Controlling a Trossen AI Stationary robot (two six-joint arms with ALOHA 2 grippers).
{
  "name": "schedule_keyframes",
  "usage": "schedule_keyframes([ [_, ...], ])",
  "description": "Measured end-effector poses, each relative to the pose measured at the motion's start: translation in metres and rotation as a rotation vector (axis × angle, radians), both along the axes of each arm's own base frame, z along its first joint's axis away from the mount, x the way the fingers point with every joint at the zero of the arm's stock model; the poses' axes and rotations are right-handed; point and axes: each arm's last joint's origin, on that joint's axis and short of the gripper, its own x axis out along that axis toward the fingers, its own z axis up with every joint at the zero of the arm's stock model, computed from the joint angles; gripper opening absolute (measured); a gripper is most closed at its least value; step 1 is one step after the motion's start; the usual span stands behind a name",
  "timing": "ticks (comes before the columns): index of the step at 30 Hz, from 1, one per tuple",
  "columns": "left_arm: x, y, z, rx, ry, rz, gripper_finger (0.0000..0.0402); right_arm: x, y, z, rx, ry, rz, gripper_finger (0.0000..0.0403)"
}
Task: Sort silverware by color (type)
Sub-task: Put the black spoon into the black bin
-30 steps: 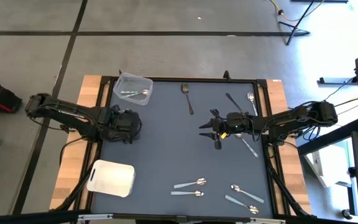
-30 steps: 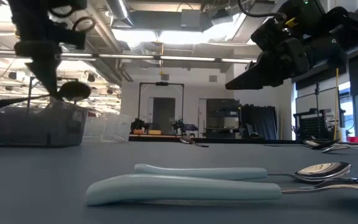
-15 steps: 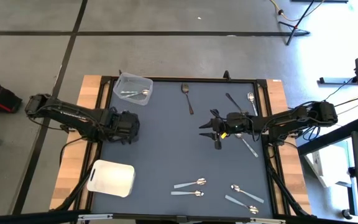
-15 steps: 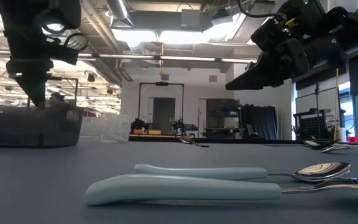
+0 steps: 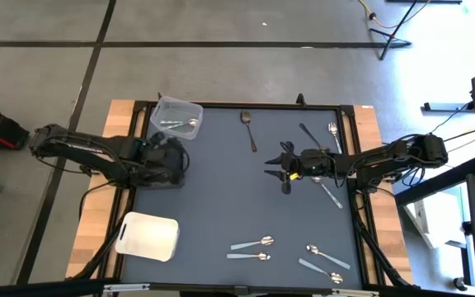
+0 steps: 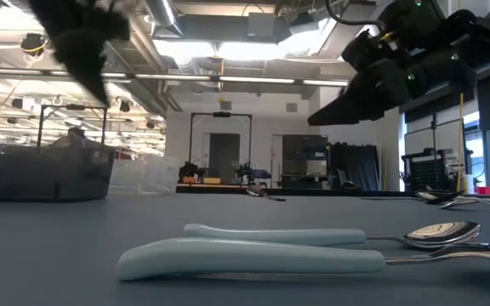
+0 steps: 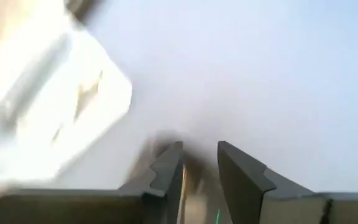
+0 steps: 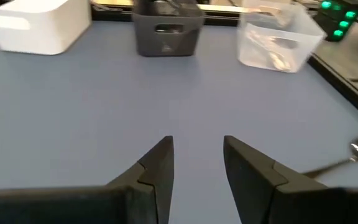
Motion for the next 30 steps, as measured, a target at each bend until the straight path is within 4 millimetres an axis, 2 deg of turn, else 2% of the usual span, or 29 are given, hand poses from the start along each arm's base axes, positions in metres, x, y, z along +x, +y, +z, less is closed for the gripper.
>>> schedule_keyframes([
  [2, 0.01, 0.0, 0.009, 0.036, -0.154, -0.042, 0.0094, 0.0, -0.001, 0.0, -0.005, 0.002, -0.028, 0.0131],
  [6, 0.031, -0.002, 0.009, 0.097, -0.348, -0.111, 0.0094, 0.0, -0.002, 0.0, -0.022, 0.002, -0.079, 0.0131],
  [10, 0.046, -0.002, -0.001, 0.131, -0.394, -0.178, 0.0101, -0.001, -0.004, 0.001, -0.037, -0.01, -0.15, 0.0131],
  [15, 0.065, 0.008, -0.018, 0.143, -0.363, -0.134, 0.0131, 0.005, -0.007, -0.001, -0.054, -0.02, -0.251, 0.0131],
  [21, 0.093, 0.008, -0.049, 0.154, -0.311, -0.144, 0.0146, 0.036, -0.028, -0.011, -0.002, 0.06, -0.347, 0.0131],
  [25, 0.107, 0.003, -0.073, 0.154, -0.258, -0.168, 0.0146, 0.065, -0.054, -0.019, 0.004, 0.137, -0.411, 0.0131],
  [30, 0.112, -0.008, -0.094, 0.144, -0.201, -0.209, 0.0147, 0.09, -0.089, -0.031, 0.043, 0.224, -0.502, 0.0131],
])
